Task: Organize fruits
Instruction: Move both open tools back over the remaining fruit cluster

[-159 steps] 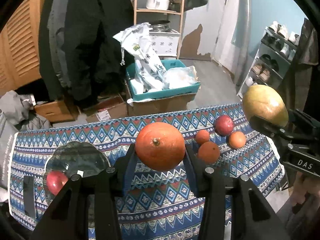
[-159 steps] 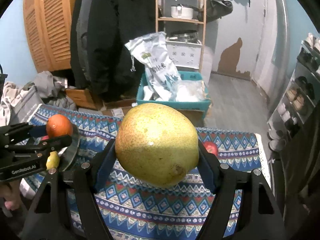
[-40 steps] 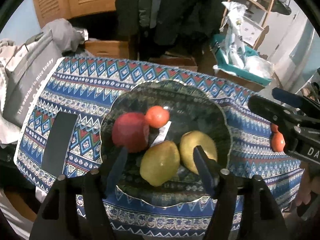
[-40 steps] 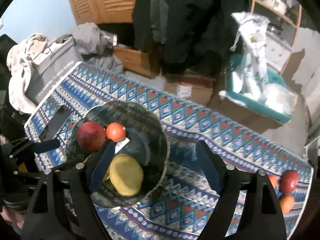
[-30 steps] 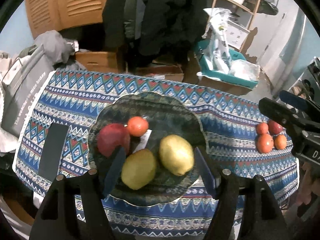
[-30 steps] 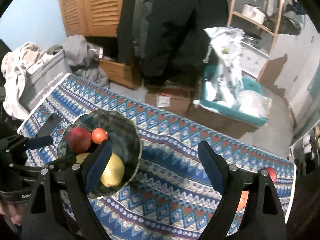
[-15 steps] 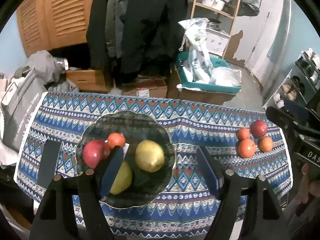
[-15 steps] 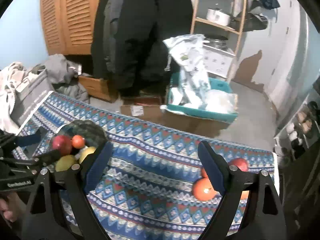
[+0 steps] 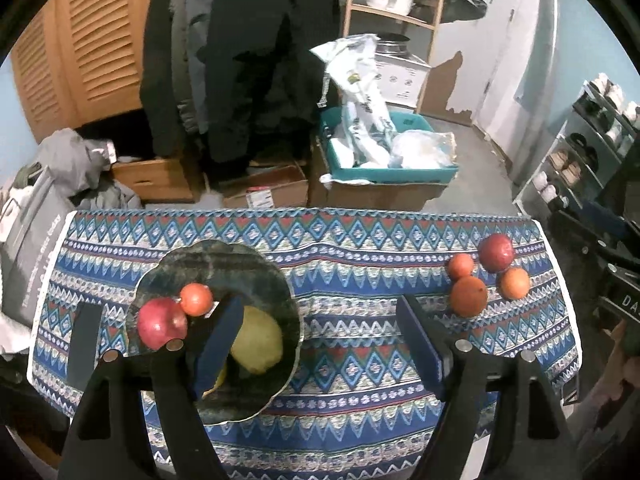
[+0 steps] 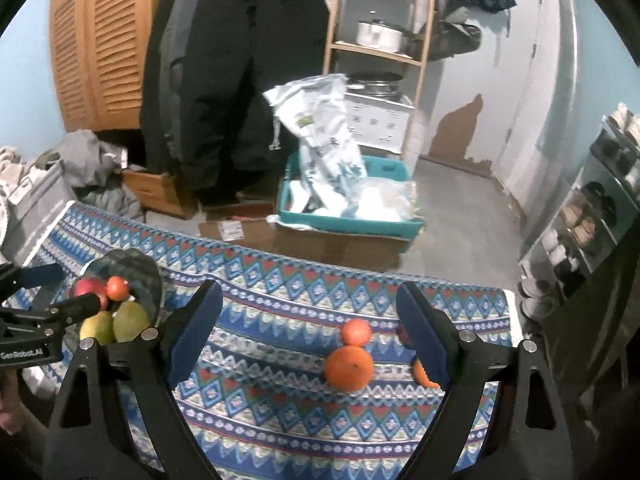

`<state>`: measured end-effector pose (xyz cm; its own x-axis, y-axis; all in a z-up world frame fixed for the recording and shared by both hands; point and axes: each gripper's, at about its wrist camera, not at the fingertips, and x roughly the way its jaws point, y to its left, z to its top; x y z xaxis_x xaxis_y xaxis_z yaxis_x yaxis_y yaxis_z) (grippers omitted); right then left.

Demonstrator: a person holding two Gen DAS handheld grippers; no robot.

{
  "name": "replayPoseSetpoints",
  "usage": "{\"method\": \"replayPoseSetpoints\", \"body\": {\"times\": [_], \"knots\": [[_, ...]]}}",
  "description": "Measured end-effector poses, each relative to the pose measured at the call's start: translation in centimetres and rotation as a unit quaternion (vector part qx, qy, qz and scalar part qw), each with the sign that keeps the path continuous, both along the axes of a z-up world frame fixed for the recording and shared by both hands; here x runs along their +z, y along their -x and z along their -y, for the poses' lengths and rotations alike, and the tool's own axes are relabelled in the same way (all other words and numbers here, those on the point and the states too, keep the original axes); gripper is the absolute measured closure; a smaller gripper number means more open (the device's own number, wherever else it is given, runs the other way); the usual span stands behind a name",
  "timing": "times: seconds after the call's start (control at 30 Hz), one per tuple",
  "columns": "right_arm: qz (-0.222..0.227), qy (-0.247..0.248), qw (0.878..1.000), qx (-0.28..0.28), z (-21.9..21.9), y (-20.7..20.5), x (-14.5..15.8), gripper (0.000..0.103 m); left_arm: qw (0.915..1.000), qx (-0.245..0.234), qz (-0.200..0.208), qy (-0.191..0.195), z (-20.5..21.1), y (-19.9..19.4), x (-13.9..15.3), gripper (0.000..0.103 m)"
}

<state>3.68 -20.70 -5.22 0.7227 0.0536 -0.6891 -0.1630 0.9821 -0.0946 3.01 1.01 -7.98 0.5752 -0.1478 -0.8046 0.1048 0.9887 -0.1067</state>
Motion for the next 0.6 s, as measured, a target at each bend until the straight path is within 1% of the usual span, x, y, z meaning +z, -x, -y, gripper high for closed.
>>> {"method": "replayPoseSetpoints", "body": {"times": [0.2,0.37,0.6], "knots": [[0.000,-0.007,0.999,-0.032,3.3,0.3,-0.3,0.016,0.9998,-0.020,0.001,-0.005,2.8,-0.3,0.3,0.023],[-0.002,0.005,0.998,-0.057,5.9,0.7,-0.9,0.016,0.9993,-0.037,0.002,-0.009,5.3,-0.5,0.4,0.023],[-0.004,-0.011,0.997,-0.082,9.2,1.3,-1.0,0.016,0.9980,-0.061,0.002,-0.019,8.9,-0.9,0.1,0.023]]}}
